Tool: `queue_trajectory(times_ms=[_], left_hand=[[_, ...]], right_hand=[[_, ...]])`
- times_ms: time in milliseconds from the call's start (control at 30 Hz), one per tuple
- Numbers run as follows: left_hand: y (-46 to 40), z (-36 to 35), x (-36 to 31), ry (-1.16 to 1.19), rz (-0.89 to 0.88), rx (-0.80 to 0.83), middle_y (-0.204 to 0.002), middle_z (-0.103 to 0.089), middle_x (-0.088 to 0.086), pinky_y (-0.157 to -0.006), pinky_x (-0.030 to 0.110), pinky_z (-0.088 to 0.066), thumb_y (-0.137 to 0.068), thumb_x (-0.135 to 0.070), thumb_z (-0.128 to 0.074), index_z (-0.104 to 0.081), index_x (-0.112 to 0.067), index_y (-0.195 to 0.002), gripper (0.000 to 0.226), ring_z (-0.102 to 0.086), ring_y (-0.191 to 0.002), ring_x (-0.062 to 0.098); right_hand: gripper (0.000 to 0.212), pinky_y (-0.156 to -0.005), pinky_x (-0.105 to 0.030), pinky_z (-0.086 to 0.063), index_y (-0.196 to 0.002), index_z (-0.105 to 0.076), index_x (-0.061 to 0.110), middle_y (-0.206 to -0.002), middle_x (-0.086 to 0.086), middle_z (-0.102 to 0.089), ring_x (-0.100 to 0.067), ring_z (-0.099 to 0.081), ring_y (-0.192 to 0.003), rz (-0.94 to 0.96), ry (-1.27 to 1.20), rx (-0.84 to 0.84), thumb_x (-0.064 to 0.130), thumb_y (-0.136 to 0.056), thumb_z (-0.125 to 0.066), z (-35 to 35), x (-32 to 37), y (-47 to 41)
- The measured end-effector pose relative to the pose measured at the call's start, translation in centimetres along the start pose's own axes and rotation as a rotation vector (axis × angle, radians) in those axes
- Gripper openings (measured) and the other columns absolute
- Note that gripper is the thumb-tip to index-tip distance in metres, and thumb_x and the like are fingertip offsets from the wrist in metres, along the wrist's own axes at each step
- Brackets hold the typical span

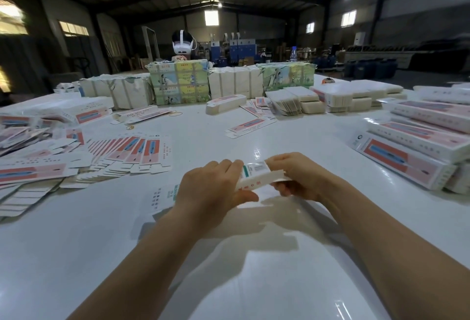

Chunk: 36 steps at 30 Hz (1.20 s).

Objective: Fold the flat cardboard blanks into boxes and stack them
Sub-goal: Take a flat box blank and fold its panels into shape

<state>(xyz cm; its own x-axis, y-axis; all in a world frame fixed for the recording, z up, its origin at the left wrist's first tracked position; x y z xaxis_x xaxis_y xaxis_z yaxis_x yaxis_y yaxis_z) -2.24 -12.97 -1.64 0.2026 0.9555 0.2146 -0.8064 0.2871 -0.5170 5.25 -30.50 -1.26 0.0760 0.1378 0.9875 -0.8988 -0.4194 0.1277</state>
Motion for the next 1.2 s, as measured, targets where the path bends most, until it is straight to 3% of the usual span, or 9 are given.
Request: queue_trajectory(times_ms=[100, 167, 267, 567, 733, 867, 933, 1033, 1200], left_hand=[[-0.2, 0.4, 0.7, -0.059, 0.184, -0.058, -0.109, -0.059, 0.001, -0.061, 0.029, -0.036, -0.081, -0.071, -0.028, -0.045, -0.014, -0.132, 0.078, -0.057, -0.091, 0.021], [-0.2, 0.4, 1.1, -0.129, 0.294, -0.063, -0.109, -0.055, 0.001, -0.064, 0.028, -0.035, -0.075, -0.073, -0.015, -0.04, -0.014, -0.132, 0.086, -0.055, -0.091, 0.019], [-0.2, 0.1, 1.3, -0.165, 0.362, -0.066, -0.108, -0.054, 0.0, -0.066, 0.027, -0.033, -0.077, -0.074, -0.019, -0.039, -0.015, -0.13, 0.082, -0.054, -0.09, 0.017], [-0.3, 0.2, -0.1, -0.152, 0.295, -0.057, -0.112, -0.056, 0.0, -0.067, 0.025, -0.039, -0.085, -0.068, -0.035, -0.039, -0.014, -0.134, 0.073, -0.055, -0.091, 0.016], [-0.1, 0.7, -0.6, -0.042, 0.254, -0.066, -0.097, -0.063, 0.011, -0.062, 0.032, -0.046, -0.078, -0.062, -0.059, -0.055, -0.003, -0.121, 0.073, -0.059, -0.078, 0.027], [-0.2, 1.0, -1.0, -0.102, 0.303, -0.059, -0.107, -0.059, 0.004, -0.068, 0.029, -0.044, -0.082, -0.069, -0.041, -0.046, -0.009, -0.131, 0.077, -0.057, -0.088, 0.02], [-0.2, 1.4, -1.4, -0.159, 0.311, -0.033, -0.098, -0.063, 0.006, -0.061, 0.028, -0.045, -0.082, -0.066, -0.034, -0.054, -0.007, -0.123, 0.075, -0.059, -0.079, 0.02], [-0.2, 1.0, -1.6, -0.208, 0.305, -0.118, -0.077, -0.065, 0.008, -0.049, 0.026, -0.043, -0.078, -0.059, -0.052, -0.067, -0.003, -0.103, 0.063, -0.06, -0.061, 0.021], [-0.2, 0.4, -1.2, -0.2, 0.325, -0.08, -0.105, -0.06, 0.003, -0.067, 0.029, -0.044, -0.085, -0.065, -0.041, -0.047, -0.01, -0.13, 0.072, -0.057, -0.086, 0.018]], right_hand=[[0.013, -0.057, -0.027, -0.053, -0.099, -0.064, 0.015, -0.094, -0.009, -0.064, -0.017, -0.063, -0.071, 0.277, -0.168, -0.32, 0.009, -0.089, -0.058, -0.4, 0.6, 0.1], [0.016, -0.074, -0.023, -0.05, -0.098, -0.064, 0.019, -0.1, -0.001, -0.063, -0.012, -0.06, -0.087, 0.579, 0.116, -0.592, 0.008, -0.086, -0.063, -1.2, 0.6, 0.6], [0.018, -0.088, -0.008, -0.036, -0.103, -0.072, 0.008, -0.106, 0.0, -0.06, -0.01, -0.05, -0.102, 0.8, 0.512, -0.596, 0.009, -0.086, -0.066, -3.6, -0.1, 1.1], [0.019, -0.101, -0.002, -0.019, -0.096, -0.07, 0.009, -0.134, 0.004, -0.049, -0.009, -0.027, -0.127, 0.682, 0.46, -0.467, 0.011, -0.088, -0.053, -5.0, -0.1, 1.6], [0.03, -0.113, -0.043, -0.032, -0.096, -0.061, 0.019, -0.115, 0.03, -0.044, -0.009, -0.031, -0.13, 0.562, 0.329, -0.337, 0.022, -0.076, -0.039, -4.8, 0.3, 2.2], [0.039, -0.104, -0.052, -0.039, -0.105, -0.041, 0.04, -0.103, 0.025, -0.053, -0.012, -0.05, -0.115, 0.617, 0.262, -0.418, 0.006, -0.089, -0.049, -5.3, 0.2, 2.3], [0.045, -0.109, -0.053, -0.031, -0.128, -0.038, 0.036, -0.106, 0.034, -0.045, 0.007, -0.045, -0.109, 0.61, 0.311, -0.432, 0.009, -0.092, -0.043, -6.1, -0.2, 2.2], [0.063, -0.114, -0.05, -0.018, -0.144, -0.03, 0.026, -0.133, 0.011, -0.047, 0.011, -0.029, -0.104, 0.579, 0.429, -0.443, 0.023, -0.081, -0.028, -6.8, -0.4, 2.1], [0.06, -0.114, -0.042, -0.027, -0.145, -0.031, 0.026, -0.135, 0.009, -0.042, -0.003, -0.033, -0.127, 0.574, 0.319, -0.414, 0.025, -0.085, -0.036, -6.3, -0.2, 1.8]])
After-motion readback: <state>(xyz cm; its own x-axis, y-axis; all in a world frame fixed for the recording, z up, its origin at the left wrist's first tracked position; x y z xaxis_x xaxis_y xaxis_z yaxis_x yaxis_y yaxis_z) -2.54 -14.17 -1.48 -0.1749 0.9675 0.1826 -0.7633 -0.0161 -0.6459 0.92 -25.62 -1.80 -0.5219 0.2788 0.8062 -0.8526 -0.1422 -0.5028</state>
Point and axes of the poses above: each hand's wrist, its own y-axis away from the middle knuckle, its own z-axis out of the back of the hand, x = y × z, the point moved 1 cm from there along -y, towards the middle knuckle
